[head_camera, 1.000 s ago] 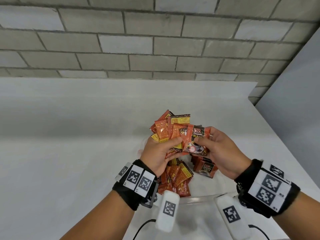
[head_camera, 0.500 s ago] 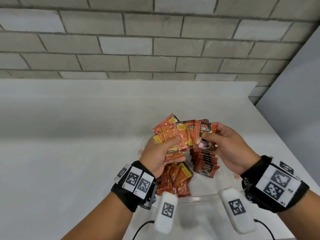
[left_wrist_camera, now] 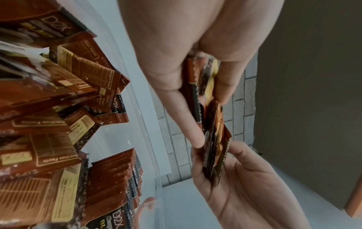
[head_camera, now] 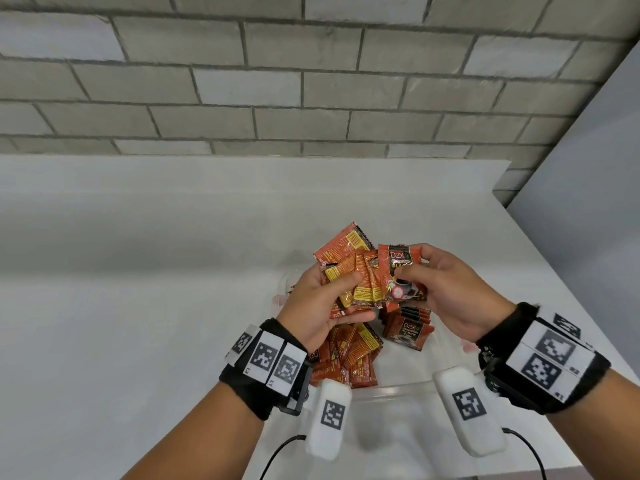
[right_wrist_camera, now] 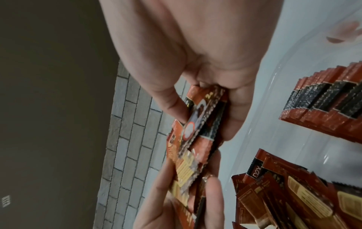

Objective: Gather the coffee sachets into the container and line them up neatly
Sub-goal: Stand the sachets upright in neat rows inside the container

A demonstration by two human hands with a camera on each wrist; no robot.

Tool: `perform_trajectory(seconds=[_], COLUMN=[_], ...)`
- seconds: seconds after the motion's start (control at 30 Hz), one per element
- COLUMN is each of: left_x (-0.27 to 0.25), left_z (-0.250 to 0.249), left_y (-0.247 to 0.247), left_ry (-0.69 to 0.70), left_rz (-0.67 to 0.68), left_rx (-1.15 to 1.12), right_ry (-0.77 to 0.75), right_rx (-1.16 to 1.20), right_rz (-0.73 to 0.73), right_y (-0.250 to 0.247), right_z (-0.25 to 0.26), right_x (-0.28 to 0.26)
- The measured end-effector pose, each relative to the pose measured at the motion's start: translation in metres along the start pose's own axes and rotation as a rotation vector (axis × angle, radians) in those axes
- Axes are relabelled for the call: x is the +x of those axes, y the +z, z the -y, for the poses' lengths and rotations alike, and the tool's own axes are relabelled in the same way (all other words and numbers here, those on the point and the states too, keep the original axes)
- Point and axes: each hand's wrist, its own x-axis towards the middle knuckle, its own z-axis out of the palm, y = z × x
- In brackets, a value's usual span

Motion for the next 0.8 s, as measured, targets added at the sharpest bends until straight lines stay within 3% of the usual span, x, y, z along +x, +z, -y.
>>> perform_trajectory(seconds=[0.17, 0.5, 0.8], left_x=[0.002, 0.007, 0.010], left_z=[-0.003, 0.001, 0.001], left_y=[-0.001, -0.001, 0.002], left_ry=[-0.024, 0.134, 0.115], left_rz=[-0.001, -0.083, -0.076], left_rx=[-0.116, -0.090, -0.039], right_ry=[-0.007, 0.076, 0.142], right_rx=[0.028, 0.295, 0.222], right_rz=[-0.016, 0.014, 0.024], right_y=[-0.007, 0.001, 0.007], right_z=[0.004, -0.001, 0.002], right_x=[0.000, -0.001, 0.005])
